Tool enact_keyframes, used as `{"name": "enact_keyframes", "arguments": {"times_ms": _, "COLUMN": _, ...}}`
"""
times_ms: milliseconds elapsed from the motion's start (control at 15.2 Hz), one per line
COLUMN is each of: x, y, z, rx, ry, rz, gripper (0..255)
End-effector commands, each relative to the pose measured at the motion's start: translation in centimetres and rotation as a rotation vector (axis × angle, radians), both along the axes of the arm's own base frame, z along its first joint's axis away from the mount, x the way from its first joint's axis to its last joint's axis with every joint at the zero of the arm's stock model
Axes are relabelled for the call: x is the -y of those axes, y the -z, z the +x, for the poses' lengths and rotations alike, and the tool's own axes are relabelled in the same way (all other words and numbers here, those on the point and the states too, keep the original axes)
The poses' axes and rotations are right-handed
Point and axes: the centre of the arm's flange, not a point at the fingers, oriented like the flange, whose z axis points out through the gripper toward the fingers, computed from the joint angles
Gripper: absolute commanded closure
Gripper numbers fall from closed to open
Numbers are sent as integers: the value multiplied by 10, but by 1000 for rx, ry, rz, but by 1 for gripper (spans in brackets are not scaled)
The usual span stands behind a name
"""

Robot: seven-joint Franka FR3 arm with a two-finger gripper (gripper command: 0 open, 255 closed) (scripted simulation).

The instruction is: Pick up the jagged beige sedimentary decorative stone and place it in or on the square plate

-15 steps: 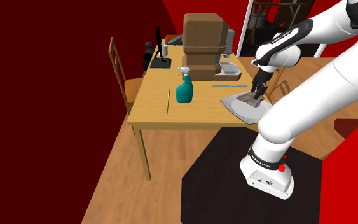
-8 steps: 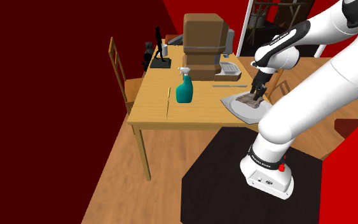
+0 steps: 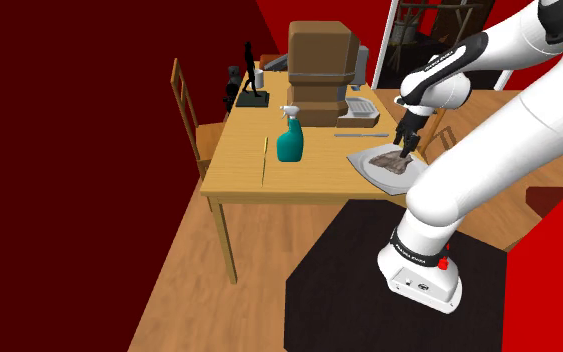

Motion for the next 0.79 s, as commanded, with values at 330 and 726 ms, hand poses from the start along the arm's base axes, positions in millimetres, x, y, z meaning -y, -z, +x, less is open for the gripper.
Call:
{"name": "enact_keyframes", "arguments": {"times_ms": 330, "x": 3, "y": -50, "z": -5, "rx": 0, "ry": 0, "rz": 0, "gripper": 0}}
{"name": "enact_keyframes", "arguments": {"times_ms": 726, "x": 3, "y": -50, "z": -5, "rx": 0, "ry": 0, "rz": 0, "gripper": 0}}
